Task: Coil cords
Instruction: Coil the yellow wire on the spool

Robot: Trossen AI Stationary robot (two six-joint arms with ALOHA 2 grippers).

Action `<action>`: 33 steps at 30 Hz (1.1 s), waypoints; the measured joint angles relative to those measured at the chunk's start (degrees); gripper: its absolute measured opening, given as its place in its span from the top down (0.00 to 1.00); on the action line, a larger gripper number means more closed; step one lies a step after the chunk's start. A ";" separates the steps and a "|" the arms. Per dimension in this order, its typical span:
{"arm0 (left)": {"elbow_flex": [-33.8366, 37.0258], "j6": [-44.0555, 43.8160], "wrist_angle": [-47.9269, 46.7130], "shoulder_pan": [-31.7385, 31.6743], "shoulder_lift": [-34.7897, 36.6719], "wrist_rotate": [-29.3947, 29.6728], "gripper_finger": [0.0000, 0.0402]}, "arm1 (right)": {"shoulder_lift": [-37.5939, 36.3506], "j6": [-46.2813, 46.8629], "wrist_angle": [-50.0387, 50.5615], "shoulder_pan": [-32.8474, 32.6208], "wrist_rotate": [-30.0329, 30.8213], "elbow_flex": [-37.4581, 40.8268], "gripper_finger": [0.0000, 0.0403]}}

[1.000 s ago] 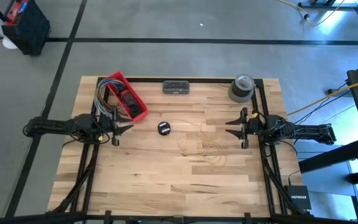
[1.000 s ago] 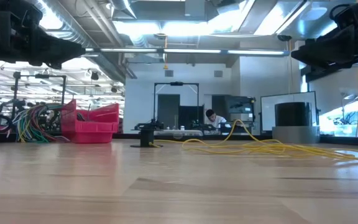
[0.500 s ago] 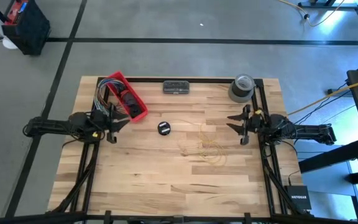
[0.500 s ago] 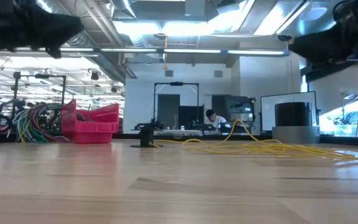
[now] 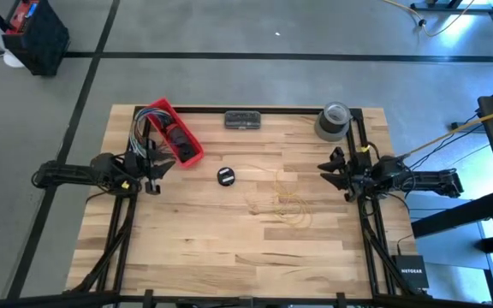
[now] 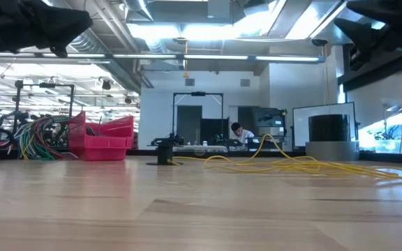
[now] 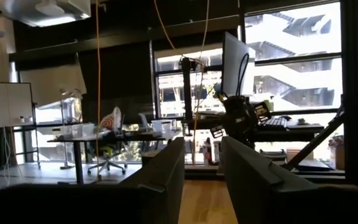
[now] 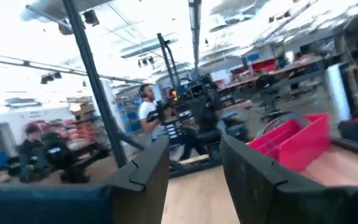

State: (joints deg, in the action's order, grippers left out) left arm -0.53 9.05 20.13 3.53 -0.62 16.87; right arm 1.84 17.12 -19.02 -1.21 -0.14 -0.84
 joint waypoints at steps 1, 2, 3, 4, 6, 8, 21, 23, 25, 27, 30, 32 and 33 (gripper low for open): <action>0.01 -0.10 -0.12 0.00 0.00 0.08 0.75 | 1.17 -1.51 -1.52 0.06 2.42 0.00 0.63; 0.00 -0.04 -0.12 0.00 0.00 0.08 0.75 | 2.87 -2.78 -3.52 0.11 5.17 0.00 0.63; 0.01 0.33 -0.07 0.00 0.00 0.08 0.75 | 4.84 -4.31 -6.30 0.11 7.44 0.00 0.63; 0.01 0.60 0.03 0.00 0.00 0.19 0.75 | 7.06 -6.44 -9.57 0.14 8.41 -0.11 0.63; 0.01 1.54 0.30 0.00 0.00 0.55 0.75 | 12.53 -11.80 -12.84 0.13 8.90 -2.06 0.63; 0.01 2.28 0.52 -0.04 0.00 1.41 0.75 | 18.57 -17.06 -12.94 0.12 10.48 -5.43 0.63; 0.01 4.41 2.01 -2.51 0.00 2.07 0.75 | 62.19 -50.13 -3.19 0.22 18.60 -33.72 0.63; 0.01 4.12 2.00 -2.51 0.00 2.07 0.75 | 68.43 -52.73 -0.13 0.22 18.60 -37.55 0.63; 0.01 3.48 1.97 -2.51 0.00 2.05 0.75 | 74.06 -55.56 3.02 0.22 18.60 -40.81 0.63; 0.01 2.84 1.95 -2.51 0.00 2.05 0.75 | 79.46 -57.86 5.59 0.22 18.60 -43.77 0.63; 0.01 2.63 1.91 -2.51 0.00 2.05 0.75 | 86.92 -61.16 8.85 0.11 18.59 -47.45 0.63; 0.00 2.29 1.79 -2.51 0.00 2.05 0.75 | 91.30 -63.21 9.49 0.11 18.56 -49.29 0.63; 0.01 2.08 1.79 -2.51 0.00 2.02 0.75 | 93.23 -64.43 9.42 0.11 18.58 -50.08 0.63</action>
State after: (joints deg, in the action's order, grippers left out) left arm -0.52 11.13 21.92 1.02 -0.62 18.90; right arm 95.07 -47.30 -9.60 -1.10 18.44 -50.93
